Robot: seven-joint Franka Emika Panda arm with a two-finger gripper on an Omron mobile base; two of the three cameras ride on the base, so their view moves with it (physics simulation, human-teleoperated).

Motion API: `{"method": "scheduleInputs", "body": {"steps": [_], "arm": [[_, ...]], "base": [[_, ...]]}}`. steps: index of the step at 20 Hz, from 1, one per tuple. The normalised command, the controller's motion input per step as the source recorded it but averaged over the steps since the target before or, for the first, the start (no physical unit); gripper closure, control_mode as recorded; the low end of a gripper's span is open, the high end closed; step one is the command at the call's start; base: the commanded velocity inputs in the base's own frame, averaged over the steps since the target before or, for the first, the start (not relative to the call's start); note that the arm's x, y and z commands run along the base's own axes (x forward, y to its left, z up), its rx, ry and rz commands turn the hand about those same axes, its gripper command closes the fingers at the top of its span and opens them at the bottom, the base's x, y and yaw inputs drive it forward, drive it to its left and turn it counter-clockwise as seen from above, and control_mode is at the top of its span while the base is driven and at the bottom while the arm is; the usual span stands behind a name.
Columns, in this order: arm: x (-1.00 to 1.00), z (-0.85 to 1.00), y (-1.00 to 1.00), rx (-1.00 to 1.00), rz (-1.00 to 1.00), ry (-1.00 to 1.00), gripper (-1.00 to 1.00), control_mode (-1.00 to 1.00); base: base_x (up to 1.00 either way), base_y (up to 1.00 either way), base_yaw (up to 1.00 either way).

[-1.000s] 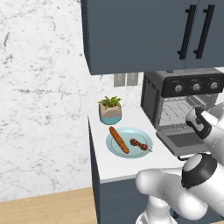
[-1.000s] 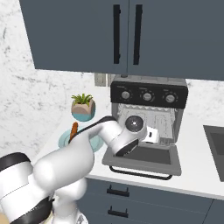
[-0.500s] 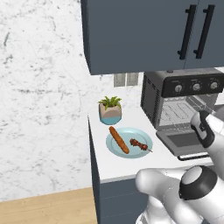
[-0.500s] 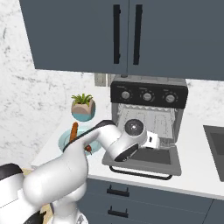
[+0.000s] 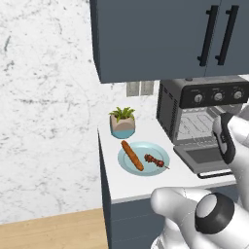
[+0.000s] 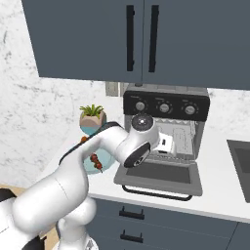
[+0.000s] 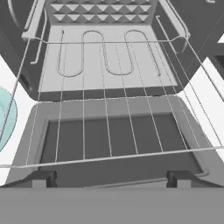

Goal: Pick up the kebab skewer and baguette bread, and place them inside the toaster oven. Close the toaster oven door and start by setting the timer.

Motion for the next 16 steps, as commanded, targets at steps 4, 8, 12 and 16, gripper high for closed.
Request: {"method": "scheduleInputs", "body": {"steps": [4,8,12,16], "arm": [[-0.23,0.71,0.28,0.00,0.00,0.26,-1.00,-1.00],[-0.55,0.16,0.69,-0.02,0.09,0.19,-1.00,-1.00],[-0.55,0.03,0.86,-0.01,0.16,0.12,-1.00,-1.00],[-0.25,0.01,1.00,-0.02,0.08,0.10,-1.00,-1.00]], "base": [[0.00,0.00,0.00],[0.00,0.00,0.00],[0.00,0.00,0.00],[0.00,0.00,0.00]]}}
